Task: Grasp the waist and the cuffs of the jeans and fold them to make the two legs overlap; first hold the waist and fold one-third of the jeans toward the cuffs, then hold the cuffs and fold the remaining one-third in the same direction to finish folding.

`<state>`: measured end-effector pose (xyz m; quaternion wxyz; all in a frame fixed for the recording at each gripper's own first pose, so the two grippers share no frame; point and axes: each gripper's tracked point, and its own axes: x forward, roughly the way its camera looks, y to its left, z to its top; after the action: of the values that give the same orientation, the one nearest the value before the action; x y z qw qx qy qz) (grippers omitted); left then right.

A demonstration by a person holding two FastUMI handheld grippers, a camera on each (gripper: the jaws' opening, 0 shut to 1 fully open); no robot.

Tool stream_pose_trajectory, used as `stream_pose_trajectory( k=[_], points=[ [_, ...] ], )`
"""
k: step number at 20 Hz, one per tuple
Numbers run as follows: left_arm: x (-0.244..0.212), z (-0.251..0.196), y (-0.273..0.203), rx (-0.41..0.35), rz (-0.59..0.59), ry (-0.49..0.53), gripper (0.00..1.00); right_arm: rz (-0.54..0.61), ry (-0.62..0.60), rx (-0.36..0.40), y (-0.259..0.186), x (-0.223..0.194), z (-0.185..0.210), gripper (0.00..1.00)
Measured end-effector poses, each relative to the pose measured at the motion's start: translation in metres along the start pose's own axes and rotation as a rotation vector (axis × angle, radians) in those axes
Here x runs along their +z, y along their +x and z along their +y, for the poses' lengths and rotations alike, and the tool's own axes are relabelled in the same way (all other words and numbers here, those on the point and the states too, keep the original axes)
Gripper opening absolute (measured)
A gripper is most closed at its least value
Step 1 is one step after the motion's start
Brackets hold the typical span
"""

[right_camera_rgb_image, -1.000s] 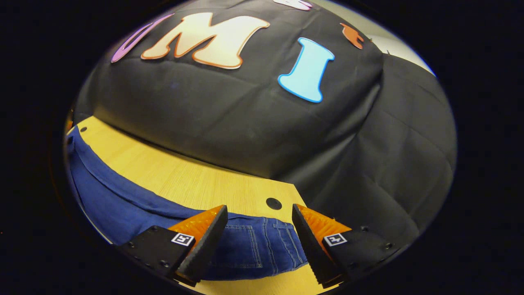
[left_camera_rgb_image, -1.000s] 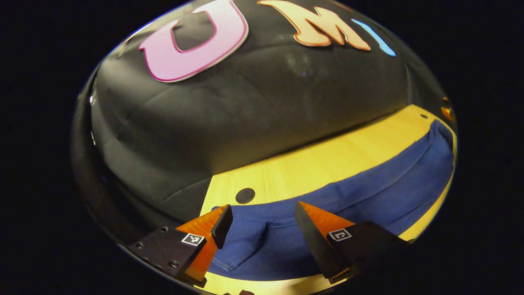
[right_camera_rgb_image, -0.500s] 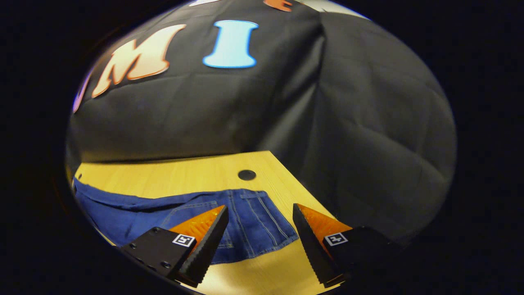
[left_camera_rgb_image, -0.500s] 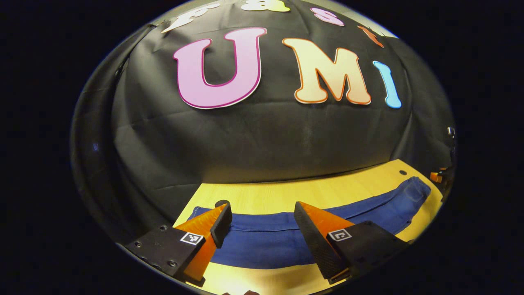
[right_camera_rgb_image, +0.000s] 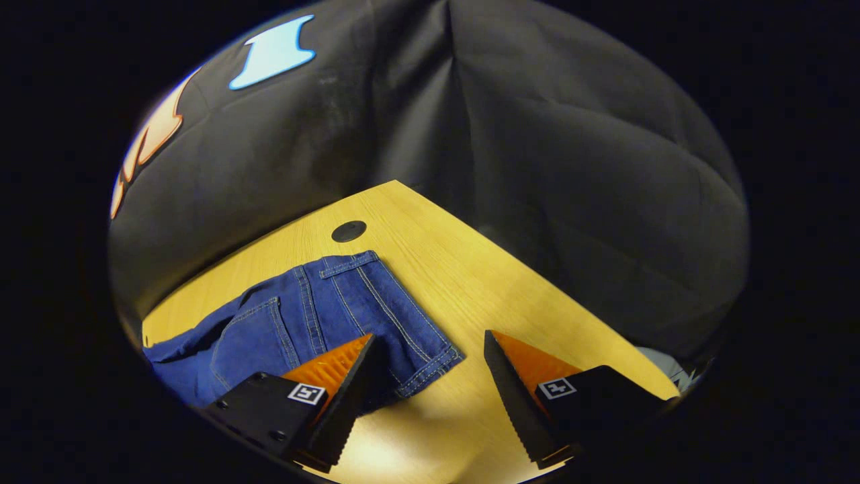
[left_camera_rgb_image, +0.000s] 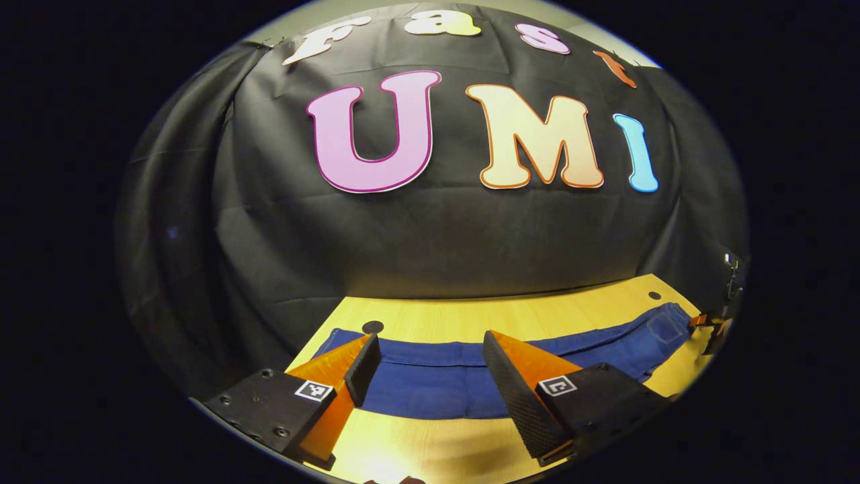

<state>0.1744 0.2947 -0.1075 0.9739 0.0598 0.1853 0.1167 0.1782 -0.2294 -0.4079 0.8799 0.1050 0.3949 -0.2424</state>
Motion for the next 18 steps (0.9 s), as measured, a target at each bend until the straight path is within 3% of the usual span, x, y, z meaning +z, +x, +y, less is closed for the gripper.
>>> stream_pose_trajectory(
  k=[2,3,4,9,15,17,18],
  points=[
    [0.001,-0.002,-0.011,0.013,0.0,0.005,0.95,-0.011,0.003,0.041,-0.001,0.002,0.003,0.95],
    [0.002,-0.003,-0.016,0.018,-0.004,0.006,1.0,0.007,0.013,0.088,0.002,-0.003,0.014,0.82],
    [0.004,-0.004,-0.019,0.025,-0.006,0.007,0.95,0.026,0.035,0.139,0.002,-0.01,0.027,0.69],
    [0.003,-0.01,-0.028,0.029,0.001,0.002,0.95,-0.025,-0.028,0.115,0.001,0.005,0.017,0.05],
    [-0.001,-0.007,-0.024,-0.006,0.004,-0.023,0.95,-0.062,-0.066,0.029,-0.007,0.018,0.017,0.04],
    [-0.004,0.002,-0.022,-0.012,0.003,-0.033,0.95,-0.134,-0.059,0.04,-0.021,0.033,0.028,0.04],
    [-0.004,0.007,-0.022,-0.014,0.003,-0.039,1.0,-0.177,-0.049,0.059,-0.033,0.045,0.031,0.02]
  ],
)
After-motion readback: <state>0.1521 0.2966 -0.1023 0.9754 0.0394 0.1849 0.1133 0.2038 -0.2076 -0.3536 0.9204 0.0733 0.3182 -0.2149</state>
